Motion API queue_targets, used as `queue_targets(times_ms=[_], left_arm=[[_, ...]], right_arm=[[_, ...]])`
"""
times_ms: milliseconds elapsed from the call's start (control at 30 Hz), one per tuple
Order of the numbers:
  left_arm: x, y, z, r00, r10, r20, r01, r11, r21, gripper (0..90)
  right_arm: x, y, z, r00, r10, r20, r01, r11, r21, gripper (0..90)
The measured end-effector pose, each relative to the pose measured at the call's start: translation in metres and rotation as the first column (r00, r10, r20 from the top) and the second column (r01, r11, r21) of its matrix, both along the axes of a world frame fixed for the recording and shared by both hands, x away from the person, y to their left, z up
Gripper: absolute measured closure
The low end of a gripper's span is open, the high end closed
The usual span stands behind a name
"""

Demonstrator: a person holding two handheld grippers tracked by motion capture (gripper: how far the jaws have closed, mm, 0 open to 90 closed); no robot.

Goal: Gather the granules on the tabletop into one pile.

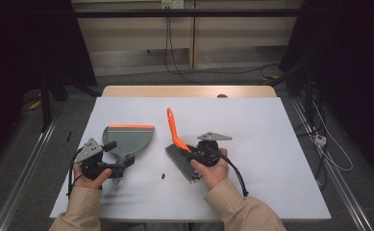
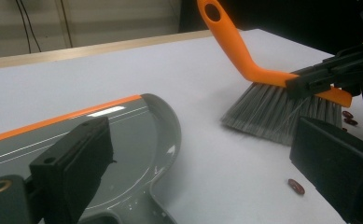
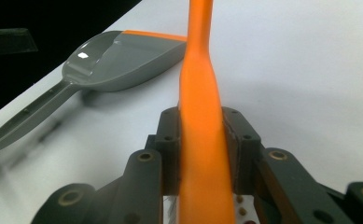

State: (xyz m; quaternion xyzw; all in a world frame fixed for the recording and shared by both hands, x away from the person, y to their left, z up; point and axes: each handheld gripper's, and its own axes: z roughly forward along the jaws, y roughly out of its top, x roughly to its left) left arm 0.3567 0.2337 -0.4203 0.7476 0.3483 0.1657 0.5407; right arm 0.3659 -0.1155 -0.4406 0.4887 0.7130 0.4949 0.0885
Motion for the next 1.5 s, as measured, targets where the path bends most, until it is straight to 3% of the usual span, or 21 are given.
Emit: queue_targets(times_ms=[167, 233, 500, 733, 867, 967, 1000, 1067, 1133, 1500], left_arm=[[0.0, -0.001, 0.0, 1.0, 0.001, -0.001, -0.001, 1.0, 0.003, 5.7], [0.0, -0.001, 0.0, 1.0, 0.0, 0.0, 0.0, 1.0, 0.002, 5.7], [0.001, -0.001, 0.0, 1.0, 0.0, -0.002, 0.0, 1.0, 0.0, 5.7], [0.001, 0.0, 0.0, 1.0, 0.002, 0.001, -0.002, 1.0, -0.004, 5.7], [0.001, 0.002, 0.001, 1.0, 0.004, 0.003, -0.004, 1.0, -0.008, 5.7], [0.001, 0.002, 0.001, 1.0, 0.004, 0.003, -0.004, 1.0, -0.008, 5.7], [0.001, 0.002, 0.001, 1.0, 0.003, 0.003, -0.003, 1.0, -0.007, 5.7], [0.001, 0.002, 0.001, 1.0, 0.003, 0.003, -0.003, 1.0, -0.007, 5.7], [0.001, 0.001, 0.001, 1.0, 0.003, 0.003, -0.003, 1.0, -0.007, 5.7], [0.0, 0.0, 0.001, 1.0, 0.004, 0.004, -0.004, 1.0, -0.003, 5.7]], right_arm=[[0.001, -0.007, 0.001, 0.9999, -0.011, 0.003, 0.01, 1.0, 0.008, 71.1], [0.001, -0.008, 0.002, 0.9999, -0.011, 0.002, 0.01, 0.999, 0.04, 71.4], [-0.001, 0.007, 0.022, 0.9974, 0.031, 0.065, -0.037, 0.995, 0.091, 71.4], [-0.011, 0.043, 0.021, 0.9919, 0.122, 0.036, -0.126, 0.983, 0.132, 71.4], [-0.016, 0.059, 0.011, 0.9865, 0.164, -0.005, -0.161, 0.977, 0.143, 71.4], [-0.016, 0.062, 0.0, 0.9858, 0.162, -0.043, -0.157, 0.981, 0.113, 71.4], [-0.016, 0.06, -0.002, 0.9884, 0.149, -0.028, -0.146, 0.985, 0.09, 71.3], [-0.014, 0.053, -0.003, 0.99, 0.133, -0.047, -0.127, 0.987, 0.102, 71.1], [-0.014, 0.046, -0.004, 0.9926, 0.115, -0.039, -0.112, 0.99, 0.081, 70.8], [-0.015, 0.0, -0.006, 0.9987, 0.03, -0.04, -0.029, 0.999, 0.047, 70.2]])
